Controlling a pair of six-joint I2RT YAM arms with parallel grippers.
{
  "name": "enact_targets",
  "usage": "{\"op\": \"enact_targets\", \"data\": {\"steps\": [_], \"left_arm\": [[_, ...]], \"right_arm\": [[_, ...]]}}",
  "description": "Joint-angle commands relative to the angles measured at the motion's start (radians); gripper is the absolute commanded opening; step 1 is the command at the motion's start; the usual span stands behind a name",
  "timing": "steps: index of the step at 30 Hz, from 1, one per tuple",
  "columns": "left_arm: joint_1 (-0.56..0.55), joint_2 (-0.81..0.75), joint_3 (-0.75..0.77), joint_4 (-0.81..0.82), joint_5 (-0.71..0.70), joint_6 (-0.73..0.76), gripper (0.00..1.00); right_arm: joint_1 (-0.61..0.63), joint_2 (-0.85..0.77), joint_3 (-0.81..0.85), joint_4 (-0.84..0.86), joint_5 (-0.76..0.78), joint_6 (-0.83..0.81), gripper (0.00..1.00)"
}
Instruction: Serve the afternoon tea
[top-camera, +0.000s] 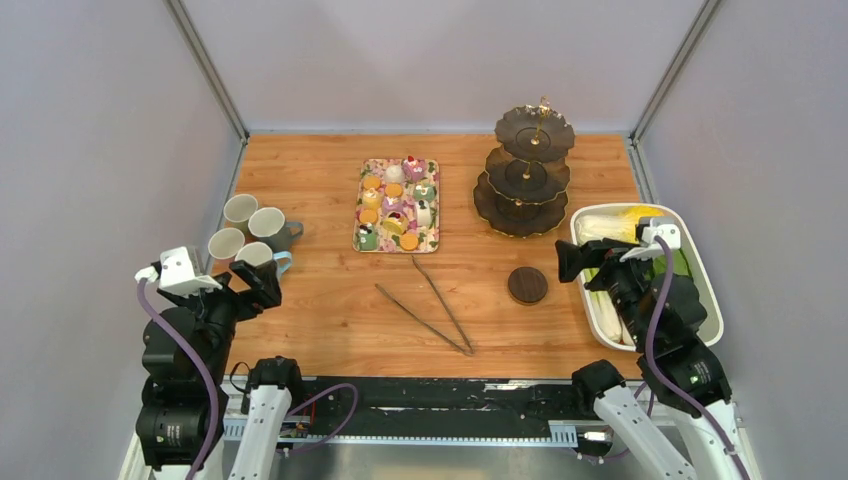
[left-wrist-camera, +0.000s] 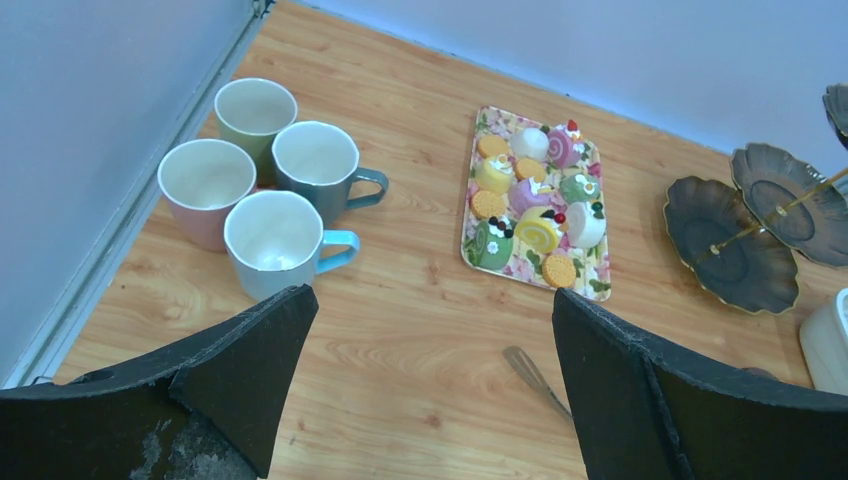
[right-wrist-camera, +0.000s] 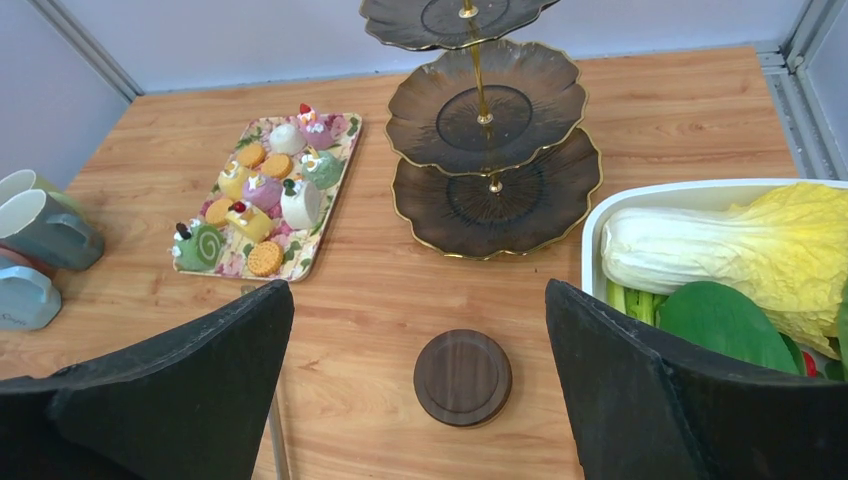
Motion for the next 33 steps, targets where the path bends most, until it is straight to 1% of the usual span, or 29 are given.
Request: {"op": "enact_targets", "data": {"steps": [1, 4, 6, 8, 12, 14, 16, 21, 23, 26, 31, 33], "left_arm": [[-0.004, -0.020, -0.021, 0.081, 0.017, -0.030, 1.00], [-0.004, -0.009, -0.054, 0.096, 0.037, -0.055, 1.00], [-0.003, 0.005, -0.074, 0.102, 0.052, -0.074, 1.00], [-0.003, 0.027, -0.095, 0.100, 0.110, -0.103, 1.00], [-0.004, 0.069, -0.150, 0.102, 0.189, -0.152, 1.00], [-0.003, 0.087, -0.182, 0.106, 0.213, -0.173, 1.00], [-0.003, 0.104, -0.213, 0.106, 0.255, -0.190, 1.00], [-0.004, 0.145, -0.292, 0.104, 0.318, -0.196, 1.00], [-0.003, 0.158, -0.306, 0.104, 0.340, -0.193, 1.00], [-0.004, 0.168, -0.321, 0.108, 0.355, -0.196, 1.00], [-0.076, 0.182, -0.364, 0.139, 0.322, -0.215, 1.00], [-0.098, 0.200, -0.373, 0.152, 0.320, -0.221, 1.00]], "right_arm": [[0.005, 0.035, -0.013, 0.046, -0.067, 0.015, 1.00], [0.004, 0.086, -0.034, 0.048, -0.159, 0.049, 1.00], [0.005, 0.124, -0.064, 0.065, -0.253, 0.086, 1.00], [0.004, 0.160, -0.107, 0.101, -0.348, 0.127, 1.00], [0.011, 0.222, -0.200, 0.189, -0.449, 0.190, 1.00], [0.032, 0.253, -0.232, 0.223, -0.459, 0.201, 1.00], [0.072, 0.289, -0.245, 0.239, -0.434, 0.201, 1.00], [0.210, 0.459, -0.236, 0.251, -0.352, 0.182, 0.98], [0.284, 0.534, -0.229, 0.264, -0.296, 0.184, 0.94], [0.393, 0.658, -0.199, 0.279, -0.205, 0.193, 0.82], [0.537, 0.897, -0.079, 0.275, -0.058, 0.222, 0.53], [0.575, 0.981, -0.024, 0.260, -0.033, 0.244, 0.50]]}}
